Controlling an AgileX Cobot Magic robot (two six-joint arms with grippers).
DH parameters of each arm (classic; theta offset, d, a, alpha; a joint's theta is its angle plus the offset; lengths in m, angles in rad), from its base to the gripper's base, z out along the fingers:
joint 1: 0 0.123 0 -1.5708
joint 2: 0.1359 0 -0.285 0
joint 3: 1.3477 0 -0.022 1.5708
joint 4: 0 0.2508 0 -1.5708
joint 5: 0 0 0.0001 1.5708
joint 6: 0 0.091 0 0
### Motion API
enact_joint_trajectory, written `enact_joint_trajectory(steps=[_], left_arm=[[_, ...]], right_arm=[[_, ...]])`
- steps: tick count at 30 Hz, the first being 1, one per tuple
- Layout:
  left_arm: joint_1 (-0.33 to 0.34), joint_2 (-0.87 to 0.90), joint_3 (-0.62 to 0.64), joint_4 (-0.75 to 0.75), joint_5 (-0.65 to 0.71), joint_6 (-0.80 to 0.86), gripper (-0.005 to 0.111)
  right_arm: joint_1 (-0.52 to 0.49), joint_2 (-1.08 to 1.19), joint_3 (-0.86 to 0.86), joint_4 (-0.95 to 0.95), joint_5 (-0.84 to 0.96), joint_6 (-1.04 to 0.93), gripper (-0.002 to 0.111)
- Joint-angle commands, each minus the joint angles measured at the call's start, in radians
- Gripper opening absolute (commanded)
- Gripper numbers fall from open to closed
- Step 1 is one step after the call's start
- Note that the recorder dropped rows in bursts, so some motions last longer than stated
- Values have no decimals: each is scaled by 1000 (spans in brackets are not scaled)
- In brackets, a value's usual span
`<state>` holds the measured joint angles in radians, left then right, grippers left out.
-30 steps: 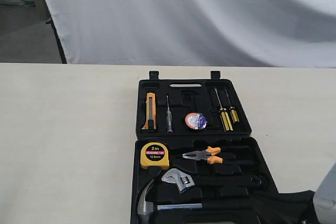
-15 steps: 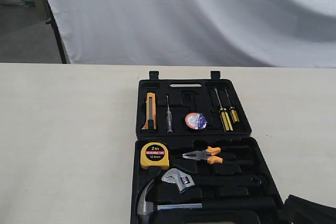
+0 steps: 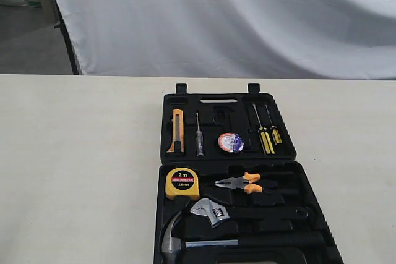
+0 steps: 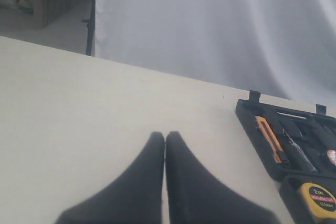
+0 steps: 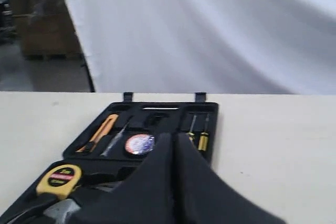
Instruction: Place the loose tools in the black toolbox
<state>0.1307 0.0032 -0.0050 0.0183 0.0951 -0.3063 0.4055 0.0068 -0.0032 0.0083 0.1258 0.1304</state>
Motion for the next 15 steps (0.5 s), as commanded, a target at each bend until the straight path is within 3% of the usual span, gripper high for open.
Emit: enact_joint_trajectory(steps=[1, 15], left_arm=[[25, -3, -3, 4, -7, -5, 1], [25, -3, -3, 4, -7, -5, 1]], right_arm=[[-123, -7, 3, 28, 32, 6, -1], [-157, -7, 3, 24, 48, -23, -1]])
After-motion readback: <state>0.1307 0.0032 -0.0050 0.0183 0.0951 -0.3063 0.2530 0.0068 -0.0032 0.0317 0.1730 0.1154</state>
